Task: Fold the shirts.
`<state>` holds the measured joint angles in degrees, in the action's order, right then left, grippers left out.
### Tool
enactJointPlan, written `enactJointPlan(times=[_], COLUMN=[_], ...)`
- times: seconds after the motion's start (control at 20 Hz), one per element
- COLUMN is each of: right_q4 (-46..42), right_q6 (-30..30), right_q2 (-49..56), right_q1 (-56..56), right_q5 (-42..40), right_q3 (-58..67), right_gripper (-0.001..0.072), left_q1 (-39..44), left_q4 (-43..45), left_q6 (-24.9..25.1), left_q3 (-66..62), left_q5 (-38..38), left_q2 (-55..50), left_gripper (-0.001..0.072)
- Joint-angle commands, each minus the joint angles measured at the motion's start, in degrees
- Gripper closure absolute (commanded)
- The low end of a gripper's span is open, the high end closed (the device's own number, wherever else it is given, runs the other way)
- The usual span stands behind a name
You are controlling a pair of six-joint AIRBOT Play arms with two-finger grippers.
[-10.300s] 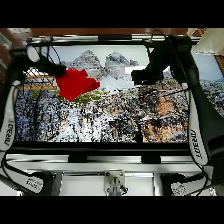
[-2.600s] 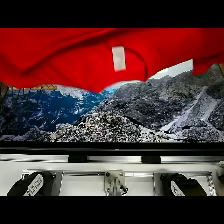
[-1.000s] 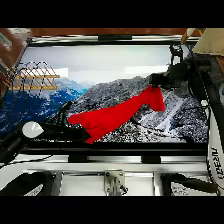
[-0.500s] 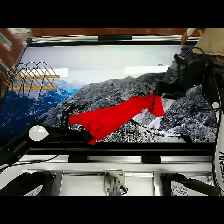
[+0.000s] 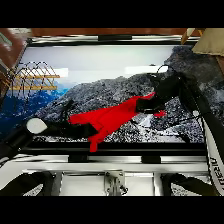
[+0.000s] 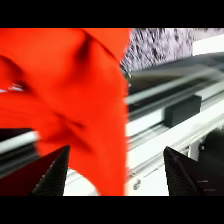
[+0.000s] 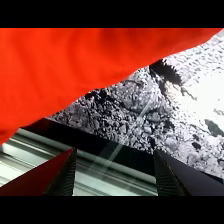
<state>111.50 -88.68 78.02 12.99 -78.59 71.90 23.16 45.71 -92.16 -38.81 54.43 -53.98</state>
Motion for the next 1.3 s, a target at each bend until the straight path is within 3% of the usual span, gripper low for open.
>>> enactJointPlan(times=[0.0, 0.15, 0.3, 0.5, 0.65, 1.0, 1.1, 1.15, 1.2, 1.25], right_q4=[0.5, 1.0, 3.2, 3.1, 2.9, 6.1, 6.8, 6.7, 6.7, 6.7], right_q6=[0.1, 2.7, 4.5, 7.0, 9.5, 15.1, 16.0, 16.7, 16.9, 17.5], right_q2=[-0.1, -0.7, -0.9, -0.9, -0.9, -0.9, -0.9, -0.9, -0.7, -0.3], right_q1=[1.2, 1.2, 1.6, 8.3, 14.6, 23.1, 25.6, 26.9, 28.2, 29.5], right_q5=[-4.0, -3.7, -3.6, -3.4, -2.8, 1.6, 3.5, 4.5, 5.7, 7.3], right_q3=[-0.6, -2.2, -3.7, -3.9, -3.9, -3.9, -3.9, -3.9, -3.9, -3.9], right_gripper=[0.0128, 0.0128, 0.0128, 0.0128, 0.0128, 0.0128, 0.0126, 0.0056, 0.0046, 0.0046], left_q1=[-16.7, -29.3, -33.7, -30.5, -28.0, -23.4, -23.3, -23.3, -23.3, -23.3], left_q4=[6.0, 13.5, 15.6, 13.8, 8.1, 5.8, 5.6, 5.6, 5.6, 5.6], left_q6=[4.0, 6.2, 9.0, 9.5, 13.2, 15.2, 14.3, 13.2, 13.0, 13.1], left_q3=[-5.4, -7.9, -7.9, -7.9, -7.9, -7.9, -7.9, -7.9, -8.0, -8.0], left_q5=[12.2, 13.2, 12.6, 4.2, 1.6, -1.6, -3.3, -4.3, -4.8, -4.9], left_q2=[0.0, -0.5, -5.3, -16.7, -23.2, -26.9, -27.0, -27.0, -27.0, -27.0], left_gripper=[-0.0013, -0.0013, -0.0013, -0.0013, -0.0013, 0.0001, 0.0127, 0.0195, 0.0414, 0.055])
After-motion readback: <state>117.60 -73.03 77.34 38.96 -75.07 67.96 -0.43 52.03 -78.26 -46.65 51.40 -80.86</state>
